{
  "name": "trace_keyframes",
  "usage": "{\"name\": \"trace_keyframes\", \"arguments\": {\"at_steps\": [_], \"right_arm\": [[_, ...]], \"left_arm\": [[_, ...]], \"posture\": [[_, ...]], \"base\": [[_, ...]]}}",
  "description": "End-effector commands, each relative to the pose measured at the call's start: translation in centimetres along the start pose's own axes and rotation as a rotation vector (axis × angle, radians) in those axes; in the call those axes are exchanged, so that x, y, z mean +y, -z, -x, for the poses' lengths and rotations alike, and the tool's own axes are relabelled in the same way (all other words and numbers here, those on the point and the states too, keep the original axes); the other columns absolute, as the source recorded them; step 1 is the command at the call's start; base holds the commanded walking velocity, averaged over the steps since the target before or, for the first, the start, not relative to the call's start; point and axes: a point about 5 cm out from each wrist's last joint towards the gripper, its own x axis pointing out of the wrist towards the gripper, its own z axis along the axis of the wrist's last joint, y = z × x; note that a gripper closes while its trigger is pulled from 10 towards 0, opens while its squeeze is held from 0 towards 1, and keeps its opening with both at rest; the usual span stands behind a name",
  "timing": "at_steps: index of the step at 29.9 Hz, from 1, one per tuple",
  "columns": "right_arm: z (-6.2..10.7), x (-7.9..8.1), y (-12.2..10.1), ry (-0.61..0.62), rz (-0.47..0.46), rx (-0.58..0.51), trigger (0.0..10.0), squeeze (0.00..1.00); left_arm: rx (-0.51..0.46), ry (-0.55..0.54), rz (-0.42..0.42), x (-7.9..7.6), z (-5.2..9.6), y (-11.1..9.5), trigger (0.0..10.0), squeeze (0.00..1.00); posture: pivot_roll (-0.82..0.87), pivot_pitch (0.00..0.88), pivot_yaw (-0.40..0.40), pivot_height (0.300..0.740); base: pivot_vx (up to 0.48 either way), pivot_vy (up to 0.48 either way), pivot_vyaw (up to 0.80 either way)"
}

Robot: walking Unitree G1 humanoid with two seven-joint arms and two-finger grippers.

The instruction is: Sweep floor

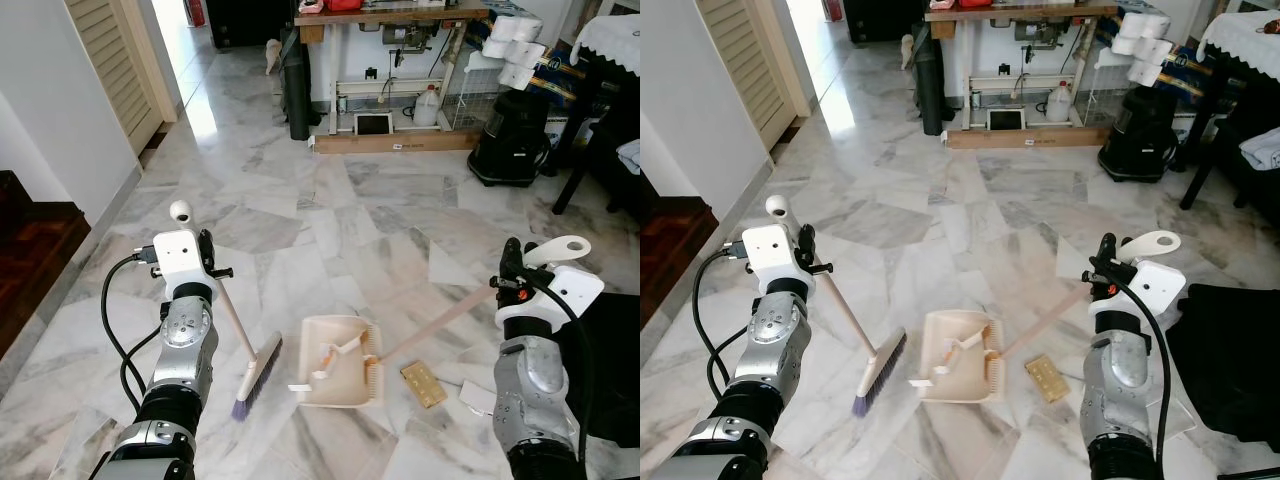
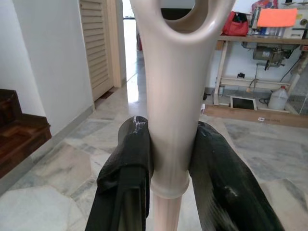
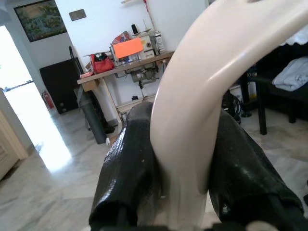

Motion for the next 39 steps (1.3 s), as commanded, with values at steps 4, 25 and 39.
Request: {"name": "trace_keyframes", "arguments": {"at_steps": [4, 25, 39], "right_arm": [[-0.8, 1.3, -1.1, -0.042, -0.024, -0.051, 10.0, 0.00], [-0.6, 1.8, -0.6, -0.038, -0.061, -0.035, 10.0, 0.00], [-0.3, 2.3, -0.1, -0.042, -0.069, -0.019, 10.0, 0.00]], "left_arm": [[-0.057, -0.006, -0.003, 0.1, -0.6, -1.5, 10.0, 0.00], [-0.063, 0.009, -0.010, -0.2, -0.7, -1.9, 10.0, 0.00], [-0.063, 0.018, -0.016, -0.1, -0.7, -2.1, 10.0, 0.00]], "posture": [[-0.10, 0.000, 0.066, 0.740], [-0.09, 0.000, 0.080, 0.740], [-0.08, 0.000, 0.086, 0.740]], "base": [[0.000, 0.218, 0.78], [0.000, 0.000, 0.14], [0.000, 0.390, 0.00]]}}
